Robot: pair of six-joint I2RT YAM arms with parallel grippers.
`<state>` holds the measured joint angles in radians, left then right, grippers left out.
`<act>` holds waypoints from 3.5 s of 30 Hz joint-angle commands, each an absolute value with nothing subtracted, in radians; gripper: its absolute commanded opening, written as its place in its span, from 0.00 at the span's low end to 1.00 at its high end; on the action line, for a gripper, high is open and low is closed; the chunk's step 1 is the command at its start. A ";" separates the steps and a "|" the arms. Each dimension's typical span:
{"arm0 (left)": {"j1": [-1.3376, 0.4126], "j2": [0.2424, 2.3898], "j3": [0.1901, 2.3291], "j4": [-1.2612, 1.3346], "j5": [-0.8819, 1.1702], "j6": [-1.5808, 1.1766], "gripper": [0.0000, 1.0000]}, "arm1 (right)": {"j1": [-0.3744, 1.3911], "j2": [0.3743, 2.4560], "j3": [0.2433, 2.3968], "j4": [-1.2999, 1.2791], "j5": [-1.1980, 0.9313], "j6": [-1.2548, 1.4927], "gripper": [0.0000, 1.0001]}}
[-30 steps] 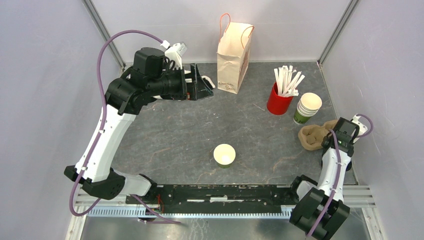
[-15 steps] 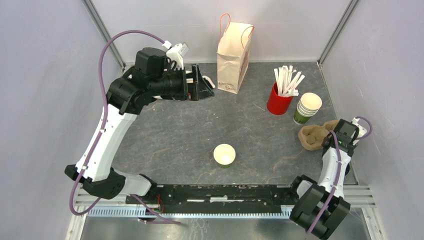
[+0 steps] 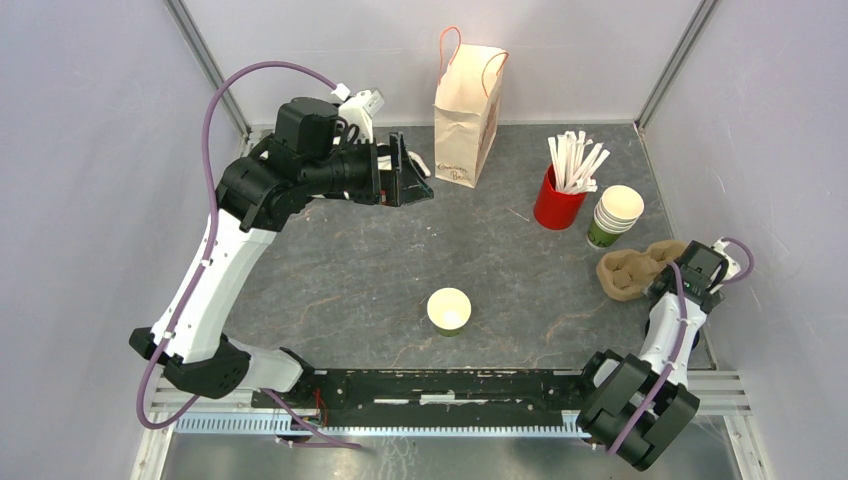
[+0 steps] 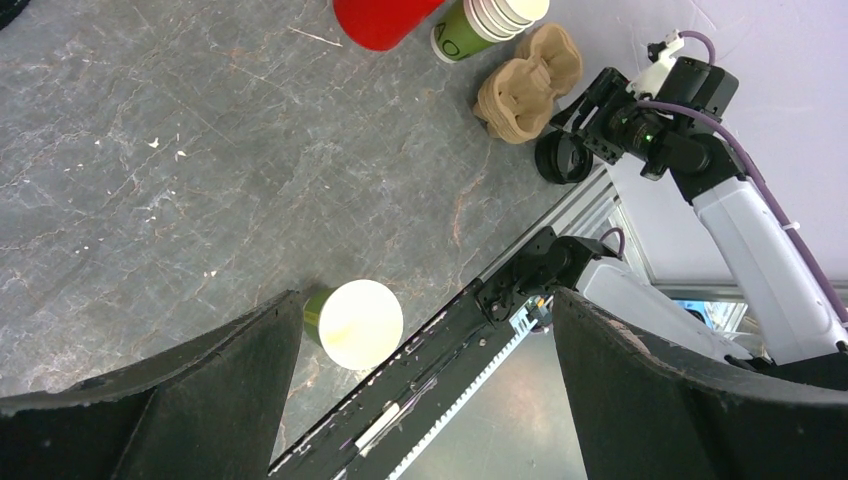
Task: Pack the takeout coffee
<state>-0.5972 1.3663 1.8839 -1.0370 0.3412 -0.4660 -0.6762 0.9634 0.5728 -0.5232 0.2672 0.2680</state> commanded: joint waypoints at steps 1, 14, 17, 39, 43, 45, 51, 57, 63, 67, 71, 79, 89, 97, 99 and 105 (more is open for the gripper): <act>-0.600 1.362 1.909 -0.996 0.331 -0.410 1.00 | -0.679 0.961 0.545 -0.452 0.133 0.276 0.66; -0.600 1.368 1.904 -0.996 0.334 -0.414 1.00 | -0.679 0.960 0.491 -0.379 -0.032 0.289 0.51; -0.601 1.371 1.904 -0.992 0.339 -0.418 1.00 | -0.673 0.949 0.483 -0.364 -0.112 0.283 0.48; -0.617 1.372 1.906 -0.989 0.362 -0.416 1.00 | -0.686 0.962 0.621 -0.546 0.403 0.253 0.56; -0.629 1.376 1.911 -0.989 0.355 -0.410 1.00 | -0.686 0.944 0.560 -0.529 0.457 0.245 0.54; -0.637 1.377 1.918 -0.990 0.351 -0.405 1.00 | -0.688 0.940 0.545 -0.517 0.463 0.243 0.54; -0.649 1.377 1.927 -0.995 0.335 -0.393 1.00 | -0.692 0.950 0.533 -0.498 0.459 0.238 0.55; -0.649 1.383 1.937 -1.001 0.326 -0.388 1.00 | -0.698 0.964 0.528 -0.464 0.424 0.233 0.50; -0.649 1.397 1.946 -1.001 0.326 -0.390 1.00 | -0.702 0.991 0.538 -0.436 0.409 0.224 0.45; -0.649 1.402 1.947 -1.001 0.326 -0.392 1.00 | -0.703 1.007 0.538 -0.413 0.388 0.212 0.45; -0.649 1.408 1.952 -1.002 0.326 -0.393 1.00 | -0.703 1.020 0.549 -0.400 0.363 0.199 0.45; -0.649 1.413 1.964 -1.003 0.324 -0.388 1.00 | -0.706 1.050 0.577 -0.394 0.370 0.187 0.45; -0.650 1.414 1.964 -1.004 0.321 -0.388 1.00 | -0.711 1.059 0.587 -0.385 0.323 0.172 0.50; -0.649 1.416 1.961 -1.003 0.323 -0.390 1.00 | -0.710 1.061 0.595 -0.393 0.328 0.177 0.54; -0.649 1.417 1.960 -1.003 0.322 -0.391 1.00 | -0.715 1.062 0.589 -0.390 0.320 0.182 0.54; -0.649 1.419 1.958 -1.000 0.325 -0.396 1.00 | -0.703 1.030 0.594 -0.415 0.254 0.180 0.53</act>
